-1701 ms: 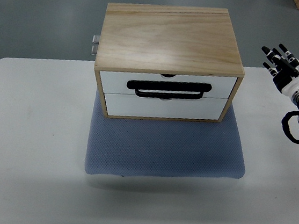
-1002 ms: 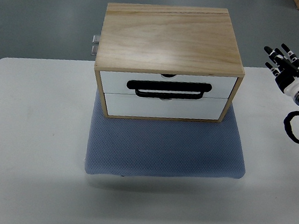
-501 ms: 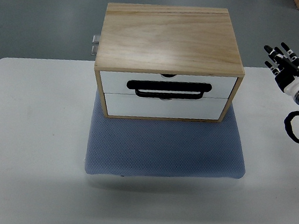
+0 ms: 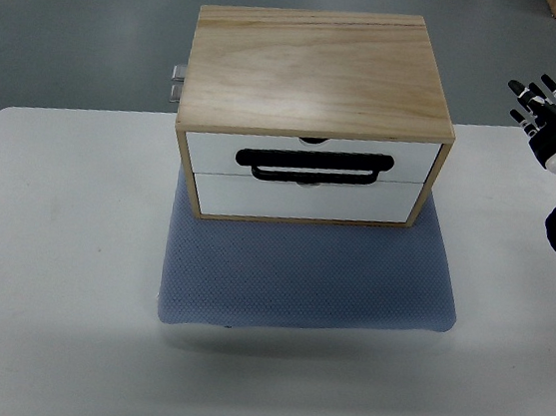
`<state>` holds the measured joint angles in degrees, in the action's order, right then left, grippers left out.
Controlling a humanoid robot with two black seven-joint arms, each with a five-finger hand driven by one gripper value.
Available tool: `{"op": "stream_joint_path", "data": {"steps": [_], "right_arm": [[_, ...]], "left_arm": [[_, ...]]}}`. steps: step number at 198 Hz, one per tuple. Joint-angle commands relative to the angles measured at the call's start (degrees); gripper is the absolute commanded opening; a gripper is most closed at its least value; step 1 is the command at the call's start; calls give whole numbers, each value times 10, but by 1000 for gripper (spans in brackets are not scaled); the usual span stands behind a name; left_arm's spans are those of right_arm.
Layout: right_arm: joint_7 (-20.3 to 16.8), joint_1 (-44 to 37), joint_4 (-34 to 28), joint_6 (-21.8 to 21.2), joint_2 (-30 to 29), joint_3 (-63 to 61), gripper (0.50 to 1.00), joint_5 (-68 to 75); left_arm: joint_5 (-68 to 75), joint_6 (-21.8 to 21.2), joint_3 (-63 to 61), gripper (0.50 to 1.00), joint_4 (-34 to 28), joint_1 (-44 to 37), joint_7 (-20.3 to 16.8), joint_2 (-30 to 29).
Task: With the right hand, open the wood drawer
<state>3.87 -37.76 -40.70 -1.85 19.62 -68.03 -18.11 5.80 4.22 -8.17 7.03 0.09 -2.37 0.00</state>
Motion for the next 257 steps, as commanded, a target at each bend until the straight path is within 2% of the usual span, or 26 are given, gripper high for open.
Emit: {"op": "stream_joint_path", "data": {"steps": [1, 41, 73, 92, 137, 174, 183, 184, 212, 246, 257], "right_arm": [[0, -1, -1, 0, 4, 0, 944, 0], [0, -35, -2, 0, 42, 10, 944, 2], [-3, -82, -4, -19, 101, 33, 944, 0], [-3, -123, -13, -54, 141, 90, 944, 1], [-3, -210, -52, -127, 198, 222, 944, 0], [-3, -316, -90, -206, 237, 370, 944, 0], [-3, -316, -90, -206, 237, 370, 944, 0], [-3, -342, -100, -220, 243, 406, 944, 0], [-3, -440, -148, -261, 257, 545, 944, -1], [-3, -540, -193, -331, 256, 664, 944, -1], [-6, -554, -206, -332, 254, 679, 944, -1]], "left_arm": [[0, 0, 0, 1000, 0, 0, 0, 0], [0, 0, 0, 1000, 0, 0, 0, 0], [-1, 0, 0, 1000, 0, 0, 0, 0], [-1, 0, 0, 1000, 0, 0, 0, 0], [-1, 0, 0, 1000, 0, 0, 0, 0], [0, 0, 0, 1000, 0, 0, 0, 0], [0, 0, 0, 1000, 0, 0, 0, 0], [0, 0, 0, 1000, 0, 0, 0, 0], [-1, 0, 0, 1000, 0, 0, 0, 0], [0, 0, 0, 1000, 0, 0, 0, 0], [0, 0, 0, 1000, 0, 0, 0, 0]]}}
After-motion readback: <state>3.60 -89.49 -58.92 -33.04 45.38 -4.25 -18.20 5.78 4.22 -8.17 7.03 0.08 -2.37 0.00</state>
